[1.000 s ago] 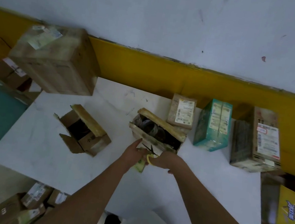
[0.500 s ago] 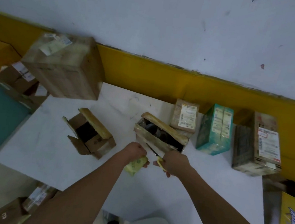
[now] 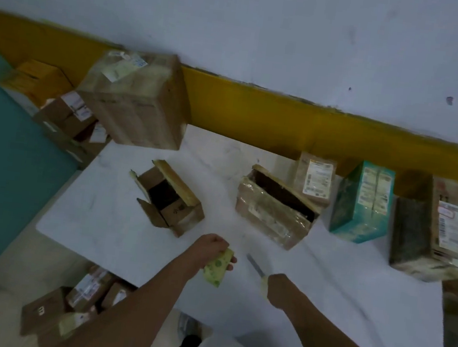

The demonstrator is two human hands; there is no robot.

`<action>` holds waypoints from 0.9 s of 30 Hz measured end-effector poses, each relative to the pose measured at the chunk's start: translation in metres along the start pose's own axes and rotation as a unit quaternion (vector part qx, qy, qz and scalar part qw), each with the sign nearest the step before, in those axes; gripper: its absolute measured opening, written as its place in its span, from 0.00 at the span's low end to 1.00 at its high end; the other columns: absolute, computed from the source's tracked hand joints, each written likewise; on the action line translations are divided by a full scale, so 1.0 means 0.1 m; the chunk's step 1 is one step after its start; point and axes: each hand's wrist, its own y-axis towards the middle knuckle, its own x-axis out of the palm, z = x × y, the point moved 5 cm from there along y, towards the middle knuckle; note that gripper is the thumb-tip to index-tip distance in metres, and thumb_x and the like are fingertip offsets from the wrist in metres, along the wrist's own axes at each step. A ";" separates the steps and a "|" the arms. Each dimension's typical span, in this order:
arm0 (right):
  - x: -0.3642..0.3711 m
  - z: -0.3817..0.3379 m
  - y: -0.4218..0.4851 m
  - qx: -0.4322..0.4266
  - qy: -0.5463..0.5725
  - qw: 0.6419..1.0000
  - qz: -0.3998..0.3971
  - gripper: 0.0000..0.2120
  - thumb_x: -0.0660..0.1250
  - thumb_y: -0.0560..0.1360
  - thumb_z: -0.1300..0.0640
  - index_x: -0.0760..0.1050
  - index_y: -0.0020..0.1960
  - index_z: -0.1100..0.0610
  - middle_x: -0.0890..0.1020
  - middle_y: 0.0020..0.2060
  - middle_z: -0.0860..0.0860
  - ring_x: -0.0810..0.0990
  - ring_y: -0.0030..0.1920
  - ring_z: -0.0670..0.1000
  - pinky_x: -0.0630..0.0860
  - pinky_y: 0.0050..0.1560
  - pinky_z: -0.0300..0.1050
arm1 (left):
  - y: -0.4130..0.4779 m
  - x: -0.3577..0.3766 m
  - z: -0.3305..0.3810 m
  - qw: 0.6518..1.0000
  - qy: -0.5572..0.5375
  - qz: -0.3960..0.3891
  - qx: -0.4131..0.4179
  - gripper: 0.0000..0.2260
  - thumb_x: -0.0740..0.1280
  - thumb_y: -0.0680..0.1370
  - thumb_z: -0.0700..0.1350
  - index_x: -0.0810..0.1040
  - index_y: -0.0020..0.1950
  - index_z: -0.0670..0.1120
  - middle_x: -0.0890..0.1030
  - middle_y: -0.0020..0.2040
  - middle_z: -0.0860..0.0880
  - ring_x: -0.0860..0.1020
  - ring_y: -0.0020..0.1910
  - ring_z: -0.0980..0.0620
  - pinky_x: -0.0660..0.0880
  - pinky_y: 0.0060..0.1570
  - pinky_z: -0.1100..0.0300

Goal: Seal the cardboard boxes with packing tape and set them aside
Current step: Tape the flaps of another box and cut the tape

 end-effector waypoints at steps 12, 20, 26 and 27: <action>-0.17 -0.07 -0.08 0.021 -0.104 0.973 0.207 0.07 0.62 0.79 0.59 0.77 0.54 0.54 0.81 0.48 0.48 0.82 0.48 0.48 0.76 0.45 0.38 | -0.30 -0.13 -0.24 0.996 -0.075 -0.033 0.029 0.08 0.61 0.78 0.32 0.72 0.56 0.40 0.84 0.49 0.35 0.83 0.45 0.38 0.77 0.55 0.41; -0.10 -0.48 -0.05 -0.076 -0.152 0.958 0.229 0.09 0.58 0.82 0.53 0.76 0.55 0.52 0.81 0.51 0.48 0.82 0.51 0.47 0.79 0.51 0.40 | -0.45 -0.42 -0.21 0.996 -0.072 -0.024 0.047 0.08 0.61 0.78 0.33 0.72 0.56 0.42 0.84 0.48 0.37 0.83 0.43 0.40 0.79 0.52 0.46; -0.21 -1.53 -0.25 -0.276 0.158 0.938 0.140 0.09 0.68 0.77 0.48 0.79 0.55 0.49 0.81 0.46 0.43 0.81 0.36 0.42 0.77 0.45 0.38 | -0.49 -0.68 -0.25 0.996 -0.078 0.002 0.030 0.11 0.67 0.76 0.35 0.72 0.57 0.41 0.85 0.45 0.38 0.84 0.42 0.40 0.81 0.41 0.53; -0.19 -1.67 -0.27 -0.294 0.148 0.935 0.134 0.09 0.69 0.77 0.50 0.80 0.56 0.51 0.81 0.46 0.44 0.79 0.38 0.41 0.75 0.47 0.36 | -0.50 -0.71 -0.25 0.996 -0.081 0.003 0.027 0.12 0.70 0.75 0.35 0.72 0.57 0.42 0.85 0.45 0.39 0.84 0.41 0.40 0.80 0.39 0.53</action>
